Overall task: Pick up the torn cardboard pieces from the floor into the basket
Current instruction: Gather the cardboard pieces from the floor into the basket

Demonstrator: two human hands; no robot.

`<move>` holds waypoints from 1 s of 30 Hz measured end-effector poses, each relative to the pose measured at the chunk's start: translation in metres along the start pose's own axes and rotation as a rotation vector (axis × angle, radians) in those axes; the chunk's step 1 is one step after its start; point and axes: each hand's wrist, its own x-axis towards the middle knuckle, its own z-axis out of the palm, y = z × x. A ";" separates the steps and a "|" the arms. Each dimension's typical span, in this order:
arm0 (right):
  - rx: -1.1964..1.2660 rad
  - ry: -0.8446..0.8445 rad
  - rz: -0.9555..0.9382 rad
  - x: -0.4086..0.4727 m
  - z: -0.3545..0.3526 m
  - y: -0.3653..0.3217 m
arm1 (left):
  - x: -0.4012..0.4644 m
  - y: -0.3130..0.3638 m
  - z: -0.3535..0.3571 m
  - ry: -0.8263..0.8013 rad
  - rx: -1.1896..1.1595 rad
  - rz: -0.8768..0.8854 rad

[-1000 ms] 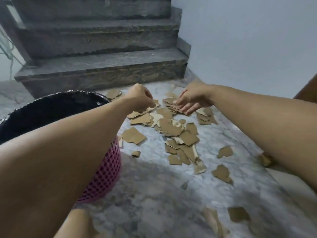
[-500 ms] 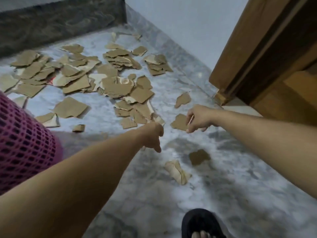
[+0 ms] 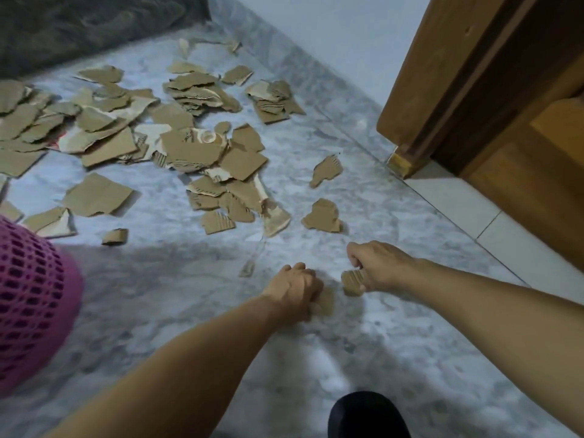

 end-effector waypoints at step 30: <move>0.756 0.248 0.129 0.179 -0.113 -0.125 | -0.001 -0.221 -0.070 0.697 -0.551 -1.281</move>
